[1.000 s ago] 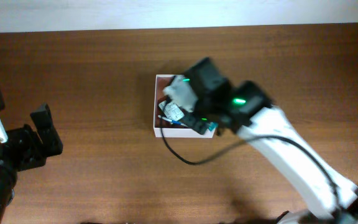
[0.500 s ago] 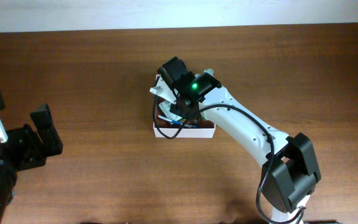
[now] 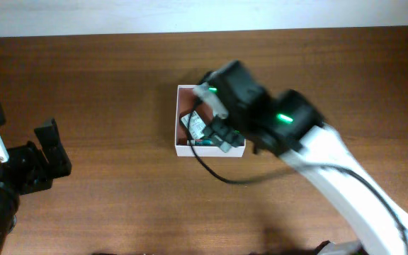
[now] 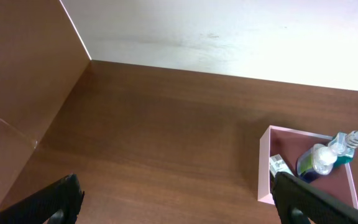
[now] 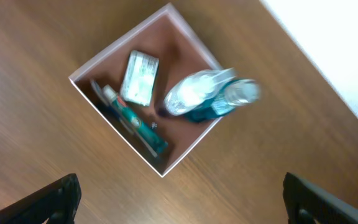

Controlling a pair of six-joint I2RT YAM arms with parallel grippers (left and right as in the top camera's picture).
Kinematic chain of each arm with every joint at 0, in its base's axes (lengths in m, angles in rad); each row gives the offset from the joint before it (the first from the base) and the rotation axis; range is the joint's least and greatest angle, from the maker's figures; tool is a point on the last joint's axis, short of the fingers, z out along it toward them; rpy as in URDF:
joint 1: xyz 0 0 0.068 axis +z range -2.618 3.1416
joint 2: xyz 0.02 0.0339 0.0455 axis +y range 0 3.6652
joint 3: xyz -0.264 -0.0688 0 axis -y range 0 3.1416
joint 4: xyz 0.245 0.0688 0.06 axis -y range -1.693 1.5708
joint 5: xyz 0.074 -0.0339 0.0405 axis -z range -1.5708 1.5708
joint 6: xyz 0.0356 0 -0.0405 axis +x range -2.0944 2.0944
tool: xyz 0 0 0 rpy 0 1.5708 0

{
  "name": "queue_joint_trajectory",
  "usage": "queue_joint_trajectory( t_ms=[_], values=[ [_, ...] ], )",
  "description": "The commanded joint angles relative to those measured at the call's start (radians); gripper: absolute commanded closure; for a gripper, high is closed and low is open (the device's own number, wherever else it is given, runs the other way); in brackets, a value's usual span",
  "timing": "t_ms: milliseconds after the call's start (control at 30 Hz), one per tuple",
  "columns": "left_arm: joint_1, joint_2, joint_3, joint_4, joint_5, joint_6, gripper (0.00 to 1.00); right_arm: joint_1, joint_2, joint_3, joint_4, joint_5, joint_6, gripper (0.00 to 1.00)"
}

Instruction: Pack container

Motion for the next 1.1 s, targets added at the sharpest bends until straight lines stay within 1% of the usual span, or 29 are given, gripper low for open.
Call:
queue_joint_trajectory(
  t_ms=[0, 100, 200, 300, 367, 433, 533, 600, 700, 767, 900, 1067],
  values=[
    [0.006, -0.003, -0.003, 0.000, -0.014, 0.013, 0.01, 0.001, -0.140, 0.020, -0.009, -0.003, 0.262, 0.01],
    [0.006, -0.003, -0.003, 0.000, -0.014, 0.013, 0.01, 0.001, -0.212, 0.020, -0.075, -0.004, 0.279, 0.01],
    [0.006, -0.003, -0.003, 0.000, -0.014, 0.013, 0.01, -0.003, -0.295, 0.020, -0.105, 0.136, 0.288, 0.01],
    [0.006, -0.003, -0.003, 0.000, -0.014, 0.013, 0.01, -0.037, -0.391, 0.020, -0.109, 0.295, 0.370, 0.01],
    [0.006, -0.003, -0.003, 0.000, -0.014, 0.013, 0.01, -0.068, -0.456, 0.020, -0.112, 0.344, 0.389, 0.01],
    [0.006, -0.003, -0.003, 0.000, -0.014, 0.013, 0.01, -0.128, -0.605, 0.020, -0.135, 0.360, 0.384, 0.01],
    [0.006, -0.003, -0.003, 0.000, -0.014, 0.013, 0.01, -0.149, -0.701, 0.014, -0.201, 0.354, 0.381, 0.01],
    [0.006, -0.003, -0.003, 0.000, -0.014, 0.013, 0.01, -0.194, -0.761, -0.011, -0.222, 0.318, 0.381, 0.01],
    [0.006, -0.003, -0.003, 0.000, -0.014, 0.013, 0.01, -0.281, -0.872, -0.118, -0.176, 0.257, 0.381, 0.01],
    [0.006, -0.003, -0.003, 0.000, -0.014, 0.013, 0.01, -0.343, -0.955, -0.231, -0.092, 0.195, 0.381, 0.01],
    [0.006, -0.003, -0.003, 0.000, -0.014, 0.013, 0.01, -0.447, -1.115, -0.507, 0.094, 0.070, 0.381, 0.01],
    [0.006, -0.003, -0.003, 0.000, -0.014, 0.013, 0.01, -0.602, -1.289, -0.901, 0.248, -0.159, 0.381, 0.01]
  ],
)
